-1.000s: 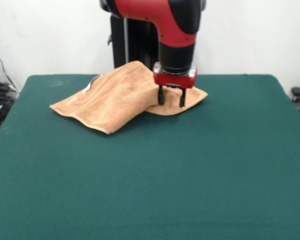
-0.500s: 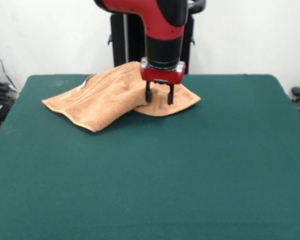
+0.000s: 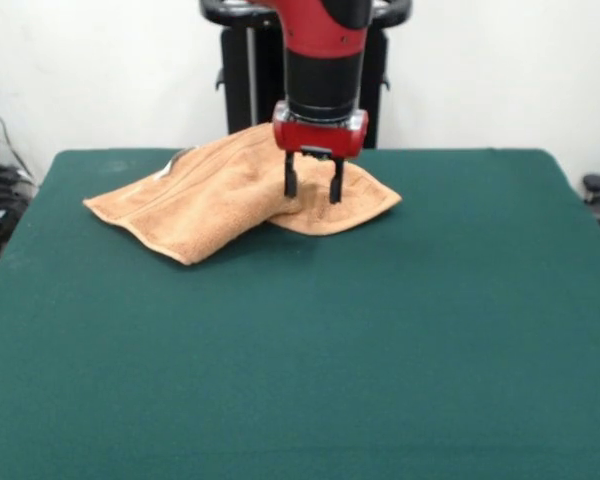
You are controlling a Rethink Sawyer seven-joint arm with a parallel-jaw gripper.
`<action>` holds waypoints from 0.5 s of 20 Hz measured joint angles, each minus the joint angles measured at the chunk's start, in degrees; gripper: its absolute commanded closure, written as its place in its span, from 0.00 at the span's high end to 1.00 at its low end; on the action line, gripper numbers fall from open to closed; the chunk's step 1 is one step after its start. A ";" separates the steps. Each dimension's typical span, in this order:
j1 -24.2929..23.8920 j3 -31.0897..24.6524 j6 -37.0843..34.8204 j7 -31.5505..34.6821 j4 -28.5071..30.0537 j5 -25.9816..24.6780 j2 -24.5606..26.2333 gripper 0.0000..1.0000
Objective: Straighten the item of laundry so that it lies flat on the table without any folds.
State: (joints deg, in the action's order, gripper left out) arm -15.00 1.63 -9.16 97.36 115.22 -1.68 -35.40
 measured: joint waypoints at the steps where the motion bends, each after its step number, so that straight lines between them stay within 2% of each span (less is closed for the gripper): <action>1: 0.00 0.00 -0.31 0.00 0.01 0.01 -0.54 1.00; 10: -0.61 0.00 -5.03 0.00 0.82 -0.02 -6.36 1.00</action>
State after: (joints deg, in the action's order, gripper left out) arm -15.60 1.63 -14.19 97.36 116.04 -1.70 -41.76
